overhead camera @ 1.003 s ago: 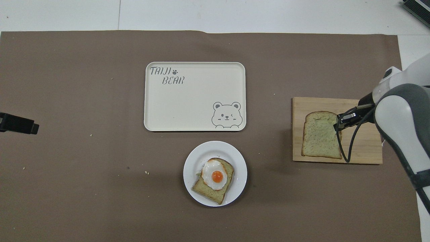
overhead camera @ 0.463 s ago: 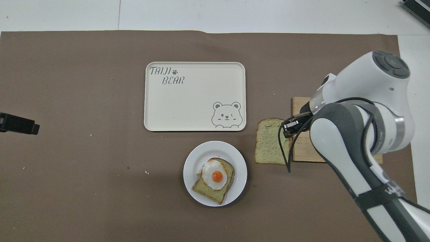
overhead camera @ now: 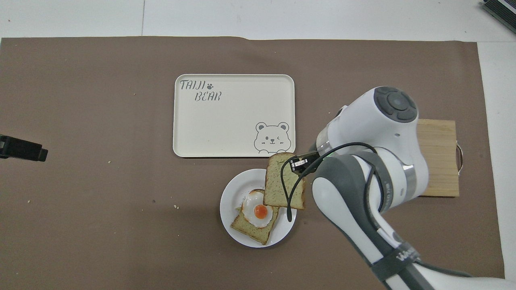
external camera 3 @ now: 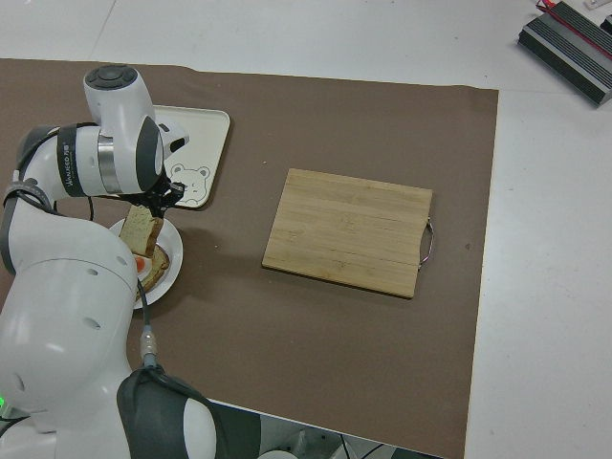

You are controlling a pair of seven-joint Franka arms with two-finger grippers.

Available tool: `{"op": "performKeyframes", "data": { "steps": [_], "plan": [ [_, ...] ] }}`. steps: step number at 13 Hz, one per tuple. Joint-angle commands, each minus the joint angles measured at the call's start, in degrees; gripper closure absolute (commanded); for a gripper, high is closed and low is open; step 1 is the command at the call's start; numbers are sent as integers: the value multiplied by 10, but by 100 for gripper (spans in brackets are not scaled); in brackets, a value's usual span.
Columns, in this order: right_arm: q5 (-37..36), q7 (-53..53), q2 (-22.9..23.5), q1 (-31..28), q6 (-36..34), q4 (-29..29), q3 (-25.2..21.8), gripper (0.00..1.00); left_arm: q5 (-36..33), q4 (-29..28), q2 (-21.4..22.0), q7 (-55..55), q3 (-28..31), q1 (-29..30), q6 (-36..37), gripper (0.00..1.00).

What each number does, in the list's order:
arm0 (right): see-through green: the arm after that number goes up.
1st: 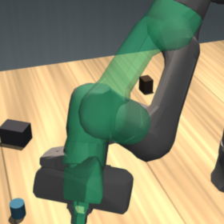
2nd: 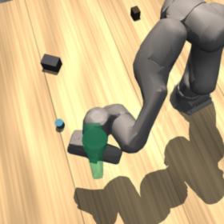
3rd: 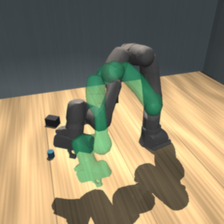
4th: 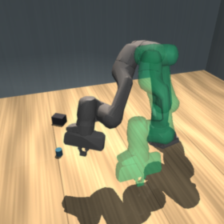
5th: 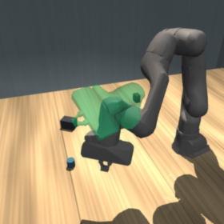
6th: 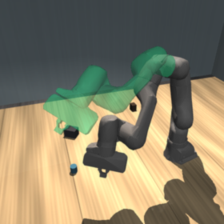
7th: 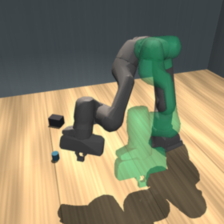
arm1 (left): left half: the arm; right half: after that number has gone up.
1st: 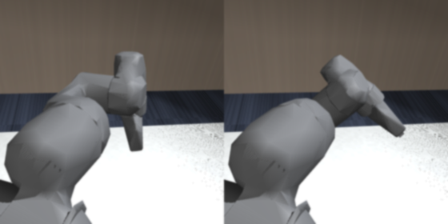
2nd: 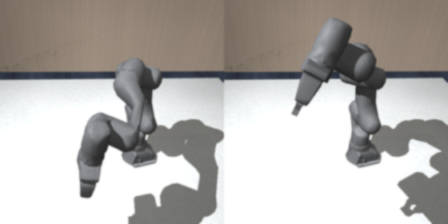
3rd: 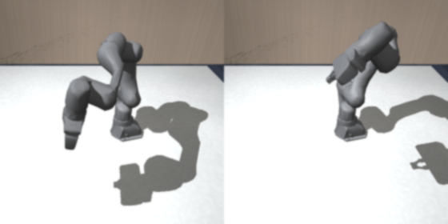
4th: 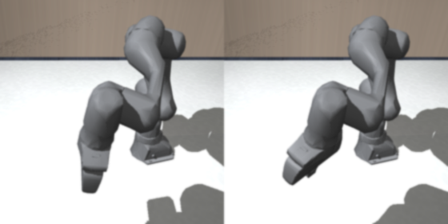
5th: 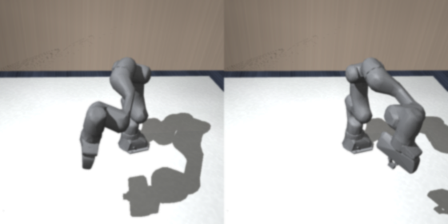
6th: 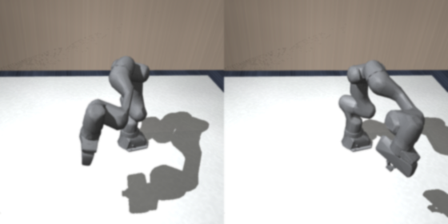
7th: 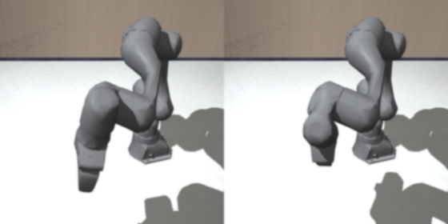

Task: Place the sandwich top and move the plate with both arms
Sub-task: 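Carry the bread slice with the right gripper over the egg toast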

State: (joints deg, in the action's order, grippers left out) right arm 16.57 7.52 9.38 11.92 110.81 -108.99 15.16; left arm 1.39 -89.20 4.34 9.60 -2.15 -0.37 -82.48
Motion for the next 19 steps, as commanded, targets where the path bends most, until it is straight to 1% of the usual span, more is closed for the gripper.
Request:
{"op": "performKeyframes", "data": {
  "steps": [1,2,3,6,7,8,10,12,15,19],
  "plan": [
    [50,-10,-5,10,8,-18,0,100,5,-23,18,2,1,-1,-15,0],
    [71,-24,-3,17,15,-31,0,100,5,-23,18,2,1,-2,-15,0],
    [78,-29,-2,29,29,-38,0,100,5,-23,18,2,1,-2,-15,0],
    [78,-34,3,35,60,-60,0,100,4,-23,18,2,1,-2,-15,0],
    [76,-36,7,55,87,-70,-1,100,5,-23,18,2,1,-2,-15,0],
    [75,-38,7,58,101,-77,-1,100,5,-23,18,2,1,-2,-15,0],
    [70,-57,19,58,107,-82,-2,100,5,-23,18,2,1,-2,-15,0],
    [67,-61,22,59,136,-94,-2,100,5,-23,18,2,1,-2,-15,0],
    [40,-84,24,54,143,-95,-3,100,5,-23,18,2,1,-2,-15,0],
    [38,-84,24,53,146,-95,-4,100,5,-23,18,2,1,-2,-15,0]
  ]
}}
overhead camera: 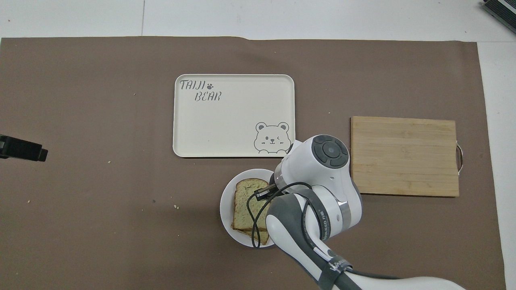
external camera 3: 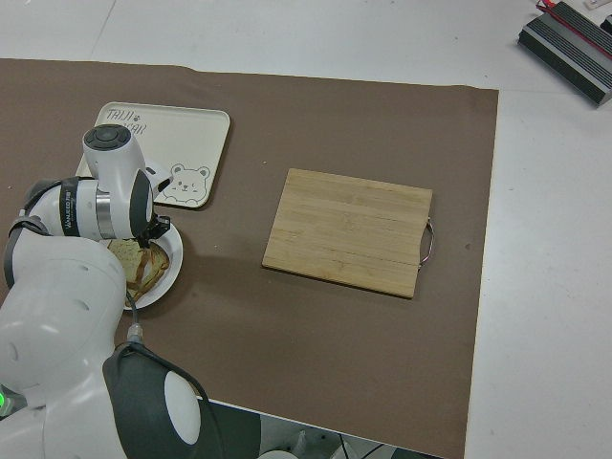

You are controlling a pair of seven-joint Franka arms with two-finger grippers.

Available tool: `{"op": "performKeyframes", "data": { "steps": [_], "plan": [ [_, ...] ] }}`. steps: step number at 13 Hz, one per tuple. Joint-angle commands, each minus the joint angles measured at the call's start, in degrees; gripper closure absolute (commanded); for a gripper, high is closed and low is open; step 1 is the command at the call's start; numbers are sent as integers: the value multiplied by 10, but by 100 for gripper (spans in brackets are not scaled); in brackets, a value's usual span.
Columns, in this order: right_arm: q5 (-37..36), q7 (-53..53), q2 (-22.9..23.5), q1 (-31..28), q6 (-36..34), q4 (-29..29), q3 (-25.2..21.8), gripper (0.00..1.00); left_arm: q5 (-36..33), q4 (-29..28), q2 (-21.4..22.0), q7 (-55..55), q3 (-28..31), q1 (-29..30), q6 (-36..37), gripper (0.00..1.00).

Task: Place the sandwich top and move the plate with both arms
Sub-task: 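Lower the bread onto the egg and open the right gripper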

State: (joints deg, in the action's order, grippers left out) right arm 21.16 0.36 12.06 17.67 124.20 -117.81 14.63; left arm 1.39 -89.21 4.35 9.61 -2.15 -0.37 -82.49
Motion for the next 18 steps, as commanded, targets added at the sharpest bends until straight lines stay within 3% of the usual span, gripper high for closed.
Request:
{"op": "performKeyframes", "data": {
  "steps": [1,3,11,18],
  "plan": [
    [-9,-11,-3,-4,11,-7,1,98,5,-23,18,2,1,-2,-14,0],
    [-30,-9,2,-4,11,-1,1,0,5,-23,18,2,1,-1,-14,0],
    [-166,-5,-16,-28,-1,38,-4,0,5,-23,18,2,1,-2,-14,0],
    [-217,-1,-86,-98,-36,47,-5,0,18,-48,26,2,0,-2,-30,0]
  ]
}}
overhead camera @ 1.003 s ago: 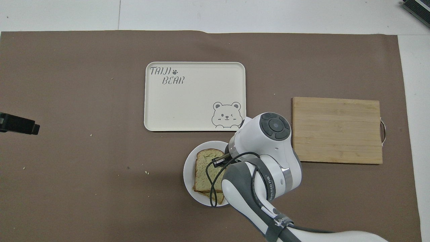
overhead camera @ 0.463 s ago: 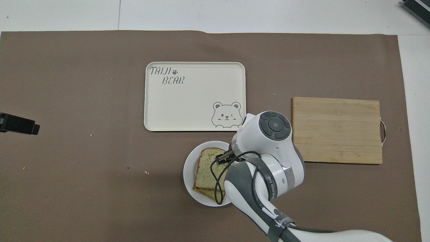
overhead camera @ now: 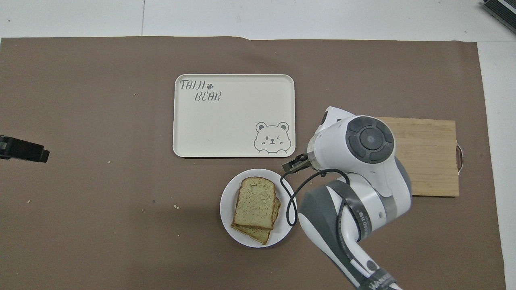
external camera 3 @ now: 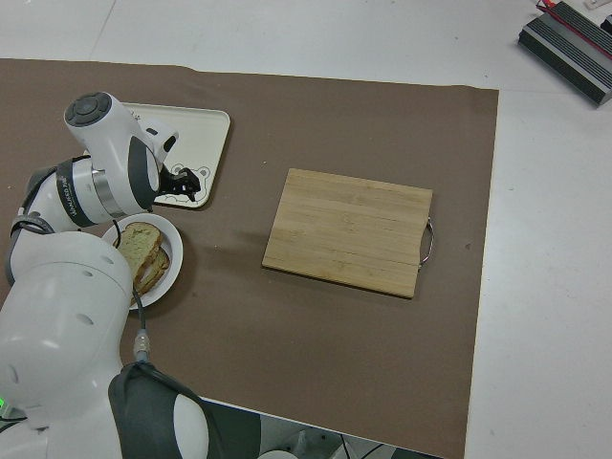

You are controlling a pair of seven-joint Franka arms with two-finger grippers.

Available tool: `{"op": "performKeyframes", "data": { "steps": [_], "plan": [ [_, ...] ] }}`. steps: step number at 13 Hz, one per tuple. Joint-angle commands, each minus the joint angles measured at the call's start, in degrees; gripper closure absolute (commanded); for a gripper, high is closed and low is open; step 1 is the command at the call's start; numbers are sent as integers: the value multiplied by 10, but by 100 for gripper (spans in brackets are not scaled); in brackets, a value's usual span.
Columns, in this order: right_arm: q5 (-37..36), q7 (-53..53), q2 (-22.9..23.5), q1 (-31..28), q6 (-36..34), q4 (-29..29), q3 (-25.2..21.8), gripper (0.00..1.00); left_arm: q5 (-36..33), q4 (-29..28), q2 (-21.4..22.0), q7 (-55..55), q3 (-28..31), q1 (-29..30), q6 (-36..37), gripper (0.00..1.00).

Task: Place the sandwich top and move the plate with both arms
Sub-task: 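Lower the bread onto the egg and open the right gripper, then withdraw the right gripper while the left gripper reaches toward the plate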

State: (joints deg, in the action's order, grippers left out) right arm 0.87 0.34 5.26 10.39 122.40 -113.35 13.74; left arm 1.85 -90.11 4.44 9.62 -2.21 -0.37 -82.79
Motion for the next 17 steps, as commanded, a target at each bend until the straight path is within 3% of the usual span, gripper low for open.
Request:
{"op": "performKeyframes", "data": {
  "steps": [1,6,10,14,17],
  "plan": [
    [-15,-1,-21,-40,-41,17,4,0,25,-58,31,1,2,-1,-38,0],
    [-17,61,-66,-56,-117,63,3,0,30,-134,48,32,1,-2,-117,0],
    [-16,54,-82,-77,-208,132,-9,0,119,-192,53,32,1,-9,-146,0],
    [-17,54,-96,-77,-213,146,-39,0,229,-273,53,42,1,-35,-240,0],
    [-17,61,-108,-77,-212,152,-65,0,292,-314,45,76,1,-52,-271,0]
  ]
}}
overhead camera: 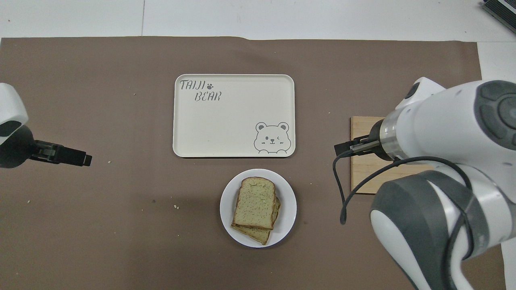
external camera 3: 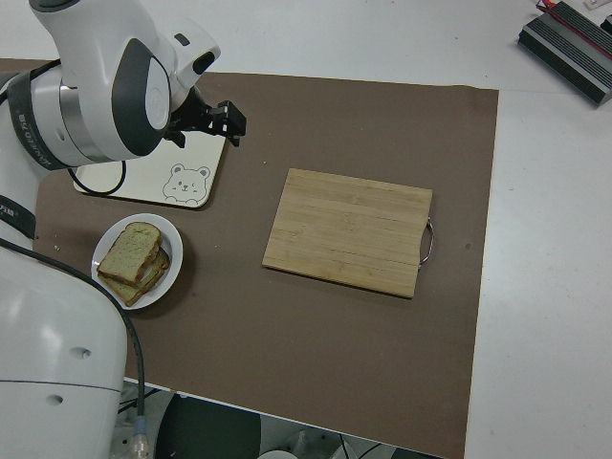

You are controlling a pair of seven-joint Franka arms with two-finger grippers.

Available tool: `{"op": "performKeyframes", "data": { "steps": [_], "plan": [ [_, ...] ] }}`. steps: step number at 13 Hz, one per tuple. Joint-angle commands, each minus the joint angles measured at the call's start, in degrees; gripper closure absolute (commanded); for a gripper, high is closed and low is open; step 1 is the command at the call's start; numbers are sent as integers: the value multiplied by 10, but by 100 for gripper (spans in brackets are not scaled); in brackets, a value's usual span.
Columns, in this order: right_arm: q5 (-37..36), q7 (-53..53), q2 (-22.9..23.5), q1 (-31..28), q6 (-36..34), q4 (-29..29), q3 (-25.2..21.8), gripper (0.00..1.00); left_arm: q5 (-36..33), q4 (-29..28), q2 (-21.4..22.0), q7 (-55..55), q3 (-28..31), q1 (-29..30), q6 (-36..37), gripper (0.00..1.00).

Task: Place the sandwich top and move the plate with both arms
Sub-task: 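Withdraw the right gripper while the left gripper reaches toward the plate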

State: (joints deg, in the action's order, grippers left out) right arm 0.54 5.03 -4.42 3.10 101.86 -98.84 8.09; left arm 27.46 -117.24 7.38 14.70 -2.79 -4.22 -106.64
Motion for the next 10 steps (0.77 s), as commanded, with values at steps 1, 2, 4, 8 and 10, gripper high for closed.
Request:
{"op": "performKeyframes", "data": {
  "steps": [1,2,4,8,10],
  "plan": [
    [-12,14,-20,-4,-9,7,-19,0,74,-62,16,40,7,-13,-44,0],
    [-11,13,-30,-4,-17,7,-31,0,97,-79,16,53,7,-15,-58,0],
    [-8,13,-39,-4,-47,23,-57,0,121,-102,18,68,7,-24,-75,0],
    [-8,13,-37,-5,-96,55,-92,0,156,-150,7,70,7,-63,-146,0],
    [-1,15,-39,-19,-125,55,-111,0,232,-170,-6,112,7,-79,-151,0]
  ]
}}
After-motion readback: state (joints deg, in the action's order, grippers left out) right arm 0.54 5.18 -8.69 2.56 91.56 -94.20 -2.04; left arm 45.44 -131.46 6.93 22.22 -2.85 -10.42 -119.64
